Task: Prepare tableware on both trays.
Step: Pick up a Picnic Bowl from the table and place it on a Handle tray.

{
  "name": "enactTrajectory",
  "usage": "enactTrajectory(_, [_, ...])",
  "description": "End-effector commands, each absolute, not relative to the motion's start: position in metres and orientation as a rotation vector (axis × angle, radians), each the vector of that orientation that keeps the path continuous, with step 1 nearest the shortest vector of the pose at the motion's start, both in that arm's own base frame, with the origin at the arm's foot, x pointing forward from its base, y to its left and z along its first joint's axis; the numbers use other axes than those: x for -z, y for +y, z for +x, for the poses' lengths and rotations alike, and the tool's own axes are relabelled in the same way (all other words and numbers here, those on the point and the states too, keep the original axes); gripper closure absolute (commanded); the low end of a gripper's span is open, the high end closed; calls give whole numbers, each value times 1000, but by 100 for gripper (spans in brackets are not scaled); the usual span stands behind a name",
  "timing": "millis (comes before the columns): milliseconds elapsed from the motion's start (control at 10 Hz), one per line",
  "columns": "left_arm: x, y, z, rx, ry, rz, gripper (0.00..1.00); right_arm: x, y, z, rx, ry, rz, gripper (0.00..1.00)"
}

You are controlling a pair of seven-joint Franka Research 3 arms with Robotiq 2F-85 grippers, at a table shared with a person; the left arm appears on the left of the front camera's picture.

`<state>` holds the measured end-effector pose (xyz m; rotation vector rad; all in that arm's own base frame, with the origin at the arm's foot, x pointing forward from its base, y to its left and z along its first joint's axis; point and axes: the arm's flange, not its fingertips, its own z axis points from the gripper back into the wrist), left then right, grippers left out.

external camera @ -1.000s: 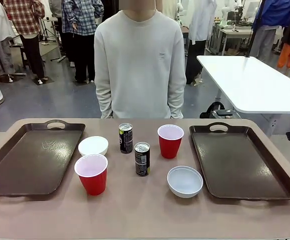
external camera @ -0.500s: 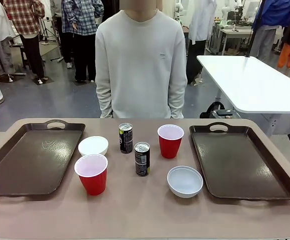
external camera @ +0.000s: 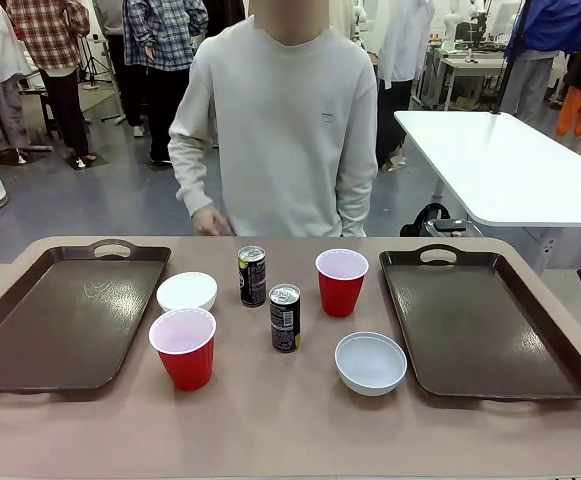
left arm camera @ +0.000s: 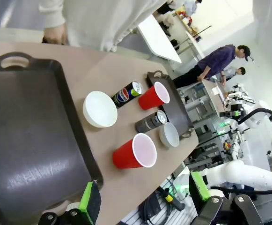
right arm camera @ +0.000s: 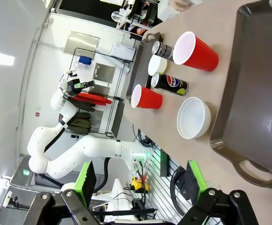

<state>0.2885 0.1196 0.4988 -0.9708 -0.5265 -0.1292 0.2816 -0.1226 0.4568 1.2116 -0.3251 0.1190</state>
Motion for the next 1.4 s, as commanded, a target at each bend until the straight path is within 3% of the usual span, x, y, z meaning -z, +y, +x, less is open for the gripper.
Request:
enactTrajectory(0, [-499,118,291,136,-537,-984,0,-457,-122,282,-119,-325,1212,0])
enactTrajectory(100, [-499,118,291,136,-537,-984,0,-515,-108,248,-180,-435,1158,0])
enactTrajectory(200, [-499,118,291,136,-537,-984,0,-550,-103,246,-110,-461,1070,0])
enactTrajectory(500, [-499,118,291,136,-537,-984,0,-621,-47,273,-110,-338,764,0])
enactTrajectory(800, [-499,118,291,136,-537,-984,0,-618,30,308,-111,-102,404,0])
enactTrajectory(1000, [-499,118,291,136,-537,-984,0,-588,75,331,-110,-97,253,0])
enactTrajectory(1300, [-499,118,291,136,-537,-984,0,-594,70,318,-120,-125,299,0])
